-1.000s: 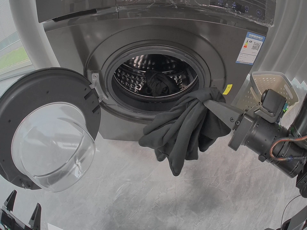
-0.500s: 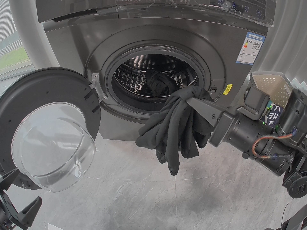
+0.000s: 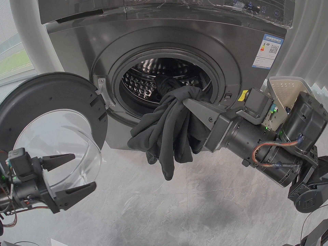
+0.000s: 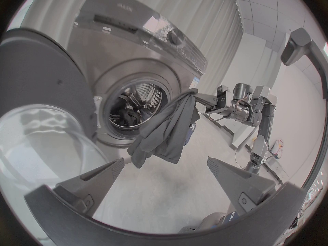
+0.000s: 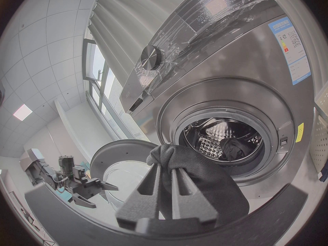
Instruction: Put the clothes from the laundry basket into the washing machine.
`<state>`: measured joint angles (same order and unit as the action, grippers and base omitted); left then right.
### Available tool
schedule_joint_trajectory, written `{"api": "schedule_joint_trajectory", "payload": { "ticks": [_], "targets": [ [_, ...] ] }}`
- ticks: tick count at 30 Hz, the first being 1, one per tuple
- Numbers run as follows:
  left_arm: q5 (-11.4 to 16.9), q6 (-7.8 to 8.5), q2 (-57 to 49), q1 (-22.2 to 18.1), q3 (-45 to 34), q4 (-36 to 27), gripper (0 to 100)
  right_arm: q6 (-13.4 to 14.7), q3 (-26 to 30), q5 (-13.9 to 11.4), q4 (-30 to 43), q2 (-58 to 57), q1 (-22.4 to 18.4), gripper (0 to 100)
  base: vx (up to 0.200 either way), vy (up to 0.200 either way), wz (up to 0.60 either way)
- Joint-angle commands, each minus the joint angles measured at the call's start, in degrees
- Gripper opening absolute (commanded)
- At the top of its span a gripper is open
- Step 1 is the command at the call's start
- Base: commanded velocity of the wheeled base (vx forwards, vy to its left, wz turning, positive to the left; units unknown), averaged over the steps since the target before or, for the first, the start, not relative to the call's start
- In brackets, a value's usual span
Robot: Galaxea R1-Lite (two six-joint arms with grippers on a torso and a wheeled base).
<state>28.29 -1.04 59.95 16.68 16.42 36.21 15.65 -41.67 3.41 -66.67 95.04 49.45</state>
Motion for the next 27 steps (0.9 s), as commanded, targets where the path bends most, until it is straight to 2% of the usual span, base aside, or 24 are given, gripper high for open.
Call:
{"api": "schedule_joint_trajectory", "payload": {
  "ticks": [1,5,11,16,22,24,27],
  "targets": [
    [0.4,-0.19,21.3,7.1,3.0,10.6,100,0.0,-0.7,0.0,-0.7,1.1,0.5,0,0.000,0.000,0.00],
    [0.5,-0.19,25.4,9.1,4.1,12.6,100,-0.1,-0.9,0.0,-0.7,0.6,0.5,0,0.000,0.000,0.00],
    [0.4,-0.37,28.7,16.7,5.2,13.7,100,-0.2,-0.8,0.7,-0.7,0.3,0.5,0,0.000,0.000,0.00],
    [-1.0,-0.55,32.5,18.7,6.3,17.1,100,-0.2,-1.4,0.7,-0.6,0.8,0.3,0,0.000,0.000,0.00],
    [-1.0,-2.22,35.8,18.7,8.1,20.2,100,-0.2,-3.0,0.8,-0.7,2.3,0.1,0,0.000,0.000,0.00],
    [-1.1,-3.62,37.1,18.7,9.2,20.6,100,-0.2,-3.4,0.8,-0.7,2.8,0.1,0,0.000,0.000,0.00],
    [-3.5,-4.76,38.5,19.3,10.8,20.6,100,-0.2,-3.7,1.0,-0.7,3.0,0.4,0,0.000,0.000,0.00]
  ]
}}
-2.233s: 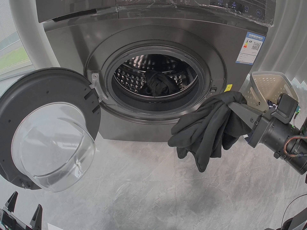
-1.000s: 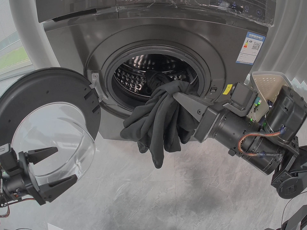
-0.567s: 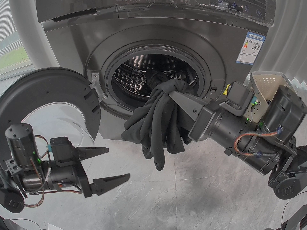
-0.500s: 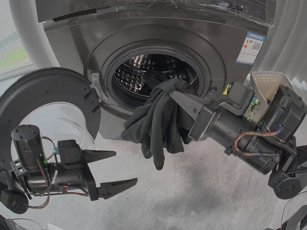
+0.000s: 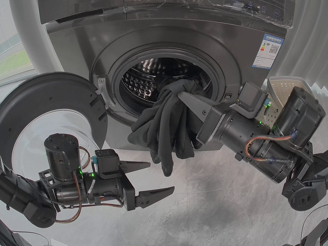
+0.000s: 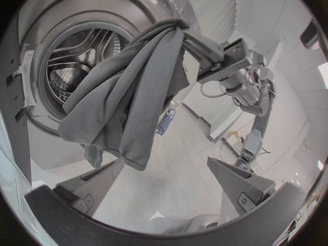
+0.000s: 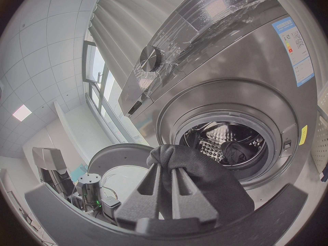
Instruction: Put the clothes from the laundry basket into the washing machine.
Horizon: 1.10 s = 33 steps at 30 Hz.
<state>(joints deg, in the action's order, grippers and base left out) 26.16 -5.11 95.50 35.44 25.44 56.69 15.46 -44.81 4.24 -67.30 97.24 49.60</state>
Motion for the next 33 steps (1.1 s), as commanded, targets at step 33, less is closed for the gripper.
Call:
{"api": "schedule_joint_trajectory", "payload": {
  "ticks": [33],
  "targets": [
    [-14.1,-3.15,15.2,0.6,8.7,13.5,100,-0.3,0.1,0.2,-0.1,0.3,0.3,0,0.000,0.000,0.00]
  ]
}}
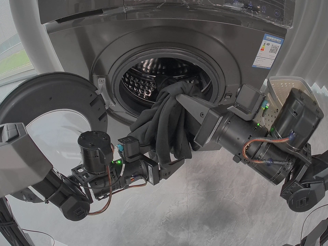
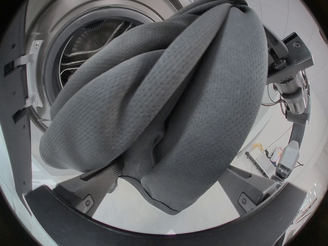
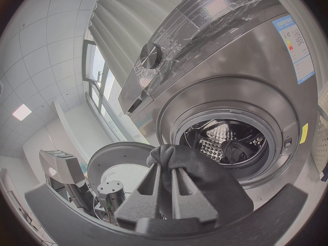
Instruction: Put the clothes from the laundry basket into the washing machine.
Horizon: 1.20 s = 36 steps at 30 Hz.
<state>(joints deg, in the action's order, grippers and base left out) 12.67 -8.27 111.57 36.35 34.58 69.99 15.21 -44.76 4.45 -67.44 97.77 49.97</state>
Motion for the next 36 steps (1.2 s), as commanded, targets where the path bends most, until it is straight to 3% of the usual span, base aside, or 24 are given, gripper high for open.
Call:
{"api": "schedule_joint_trajectory", "payload": {
  "ticks": [1,9,19,20,30,36],
  "targets": [
    [-1.1,0.09,-1.0,-0.3,-0.7,0.2,100,0.0,0.0,-0.1,0.0,-0.2,0.0,0,0.000,0.000,0.00],
    [-1.3,0.27,-2.8,-1.1,-4.8,3.0,100,-0.1,0.2,0.0,0.0,-0.2,0.0,0,0.000,0.000,0.00],
    [-1.4,0.18,-0.7,-1.6,-2.9,3.8,100,-0.1,0.1,0.0,-0.1,-0.2,0.0,0,0.000,0.000,0.00],
    [-1.4,0.18,-0.5,-1.6,-2.7,4.1,0,-0.1,0.1,0.0,-0.1,-0.3,0.0,0,0.000,0.000,0.00],
    [-1.3,-0.17,-0.1,-1.1,-2.4,5.5,0,-0.1,0.3,0.0,-0.1,-0.4,0.0,0,0.000,0.000,0.00],
    [-1.2,-0.17,-5.7,1.0,-5.8,5.7,0,0.0,1.6,0.0,-0.1,-0.3,-0.3,0,0.000,0.000,0.00]
  ]
}}
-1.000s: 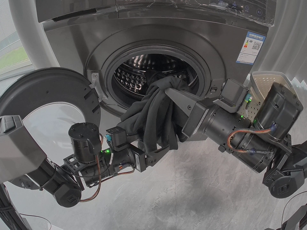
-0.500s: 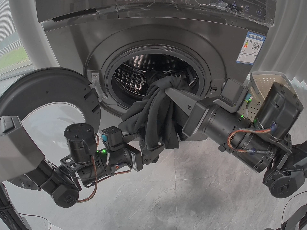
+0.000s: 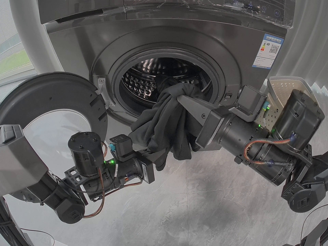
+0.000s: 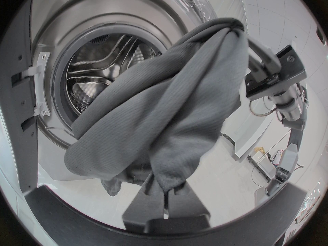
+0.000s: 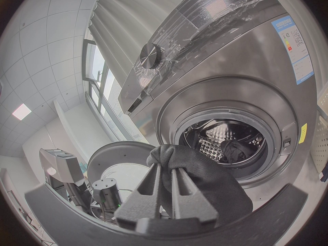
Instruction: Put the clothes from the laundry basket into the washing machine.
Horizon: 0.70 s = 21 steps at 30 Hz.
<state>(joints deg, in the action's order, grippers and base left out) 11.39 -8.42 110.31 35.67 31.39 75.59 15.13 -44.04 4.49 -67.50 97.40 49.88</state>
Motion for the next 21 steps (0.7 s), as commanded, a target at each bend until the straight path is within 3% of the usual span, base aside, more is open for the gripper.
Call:
{"api": "schedule_joint_trajectory", "payload": {
  "ticks": [1,7,14,15,19,21],
  "targets": [
    [0.1,-0.01,-5.8,2.4,-3.7,0.1,0,0.1,1.2,-0.1,0.0,0.2,-0.3,0,0.000,0.000,0.00],
    [1.0,-0.10,-17.6,7.7,-13.6,0.1,0,0.1,4.7,-0.7,0.1,0.8,-0.6,0,0.000,0.000,0.00],
    [2.9,-0.72,-24.4,8.9,-17.0,0.1,0,0.1,9.0,-1.1,0.1,2.0,0.0,0,0.000,0.000,0.00],
    [3.2,-0.72,-25.0,8.9,-17.2,0.1,0,0.1,9.1,-1.1,0.1,2.3,0.0,100,0.000,0.000,0.00],
    [4.0,-1.42,-25.9,8.3,-17.2,0.7,0,0.3,9.9,-1.1,0.0,2.3,0.0,100,0.000,0.000,0.00],
    [4.0,-2.56,-26.5,8.0,-17.2,2.5,0,0.0,11.1,-1.1,0.1,2.1,-0.3,100,0.000,0.000,0.00]
  ]
}}
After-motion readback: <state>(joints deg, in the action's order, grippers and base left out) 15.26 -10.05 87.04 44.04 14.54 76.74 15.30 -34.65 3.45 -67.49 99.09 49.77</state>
